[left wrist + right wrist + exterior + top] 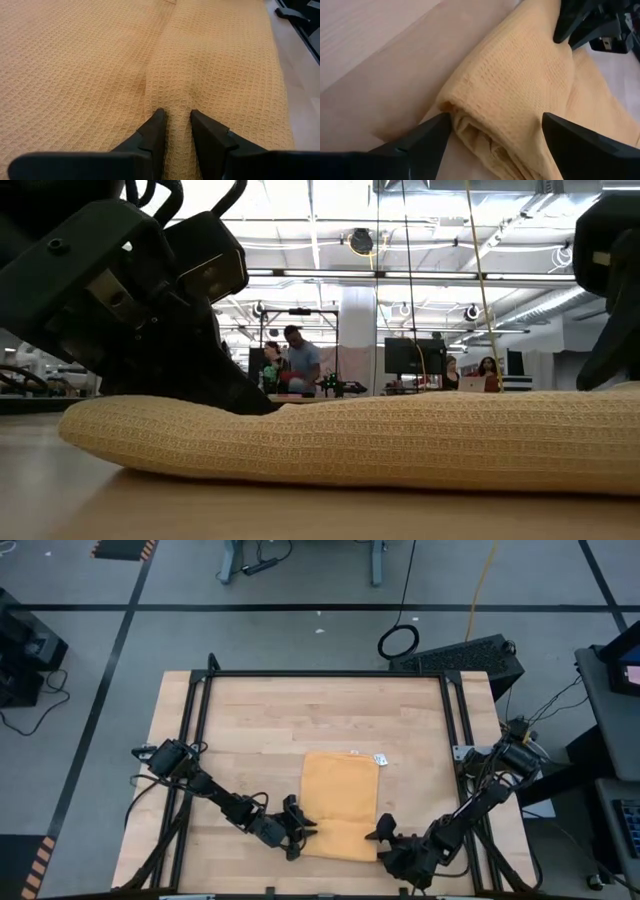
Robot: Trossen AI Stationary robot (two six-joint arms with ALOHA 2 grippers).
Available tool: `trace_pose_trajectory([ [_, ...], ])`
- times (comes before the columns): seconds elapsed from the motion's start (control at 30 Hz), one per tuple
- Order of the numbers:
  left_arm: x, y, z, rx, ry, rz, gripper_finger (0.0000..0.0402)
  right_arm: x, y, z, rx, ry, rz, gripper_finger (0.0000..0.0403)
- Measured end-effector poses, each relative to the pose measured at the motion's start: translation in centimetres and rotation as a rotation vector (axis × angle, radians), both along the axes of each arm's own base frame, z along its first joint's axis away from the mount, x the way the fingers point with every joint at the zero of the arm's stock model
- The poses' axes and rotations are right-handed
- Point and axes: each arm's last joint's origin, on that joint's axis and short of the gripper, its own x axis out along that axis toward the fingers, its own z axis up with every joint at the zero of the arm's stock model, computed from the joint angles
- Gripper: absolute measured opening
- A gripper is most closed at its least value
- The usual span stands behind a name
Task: Roll towel
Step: Roll the yellow towel
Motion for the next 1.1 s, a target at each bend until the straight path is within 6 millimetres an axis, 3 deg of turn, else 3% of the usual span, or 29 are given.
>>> trace_pose_trajectory([
  [0.17,0.0,0.0,0.0,-0.007,-0.001,0.005,0.0096,0.3,0.4,-1.1,-0.012,-0.037,-0.008,0.0313],
  [0.4,0.0,0.0,0.0,-0.012,-0.004,0.005,0.0096,0.3,0.3,-1.0,-0.014,-0.053,-0.026,0.0301],
  [0.53,0.0,0.0,0.0,-0.012,-0.004,0.005,0.0096,0.4,0.3,-1.1,-0.001,-0.048,-0.038,0.0246],
  [0.77,0.1,-0.2,0.3,-0.032,-0.034,0.0,0.0096,0.5,0.1,-1.2,0.055,-0.016,-0.057,0.0101],
  [0.9,0.0,-0.3,1.5,-0.044,-0.037,-0.02,0.0105,0.5,0.1,-1.2,0.067,-0.02,-0.072,0.0028],
  [0.97,-0.4,-0.4,2.6,-0.04,-0.032,-0.039,0.0122,0.5,0.1,-1.2,0.073,-0.021,-0.078,0.0012],
  [1.1,-1.4,-0.8,6.0,-0.028,-0.068,-0.067,0.0168,0.7,-0.2,-1.3,0.108,-0.027,-0.126,0.0025],
])
